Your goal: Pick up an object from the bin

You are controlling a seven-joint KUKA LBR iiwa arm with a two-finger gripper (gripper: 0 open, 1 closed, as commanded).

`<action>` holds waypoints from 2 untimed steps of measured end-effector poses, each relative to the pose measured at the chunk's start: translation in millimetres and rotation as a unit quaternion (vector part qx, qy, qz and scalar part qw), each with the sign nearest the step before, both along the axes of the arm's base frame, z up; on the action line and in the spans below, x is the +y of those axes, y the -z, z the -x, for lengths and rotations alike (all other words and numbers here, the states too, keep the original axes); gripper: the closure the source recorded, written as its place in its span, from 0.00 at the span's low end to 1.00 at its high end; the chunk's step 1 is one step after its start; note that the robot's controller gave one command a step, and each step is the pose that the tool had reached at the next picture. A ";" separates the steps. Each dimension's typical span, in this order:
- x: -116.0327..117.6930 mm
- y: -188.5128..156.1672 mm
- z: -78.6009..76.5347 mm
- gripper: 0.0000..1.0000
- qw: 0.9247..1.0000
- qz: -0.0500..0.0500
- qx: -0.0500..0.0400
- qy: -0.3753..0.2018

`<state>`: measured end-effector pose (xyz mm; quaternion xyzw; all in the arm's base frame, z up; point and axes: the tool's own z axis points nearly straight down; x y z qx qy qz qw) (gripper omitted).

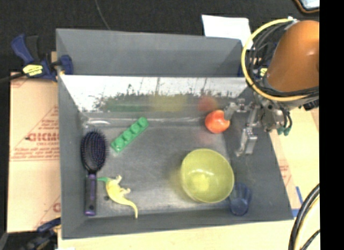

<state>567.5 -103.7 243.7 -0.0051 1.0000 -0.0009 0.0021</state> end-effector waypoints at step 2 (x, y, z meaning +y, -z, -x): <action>49.8 68.5 35.4 0.00 1.000 -0.001 0.003 -0.007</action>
Offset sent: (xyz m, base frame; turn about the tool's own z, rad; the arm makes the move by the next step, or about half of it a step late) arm -0.0337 0.0477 -0.0650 -0.0087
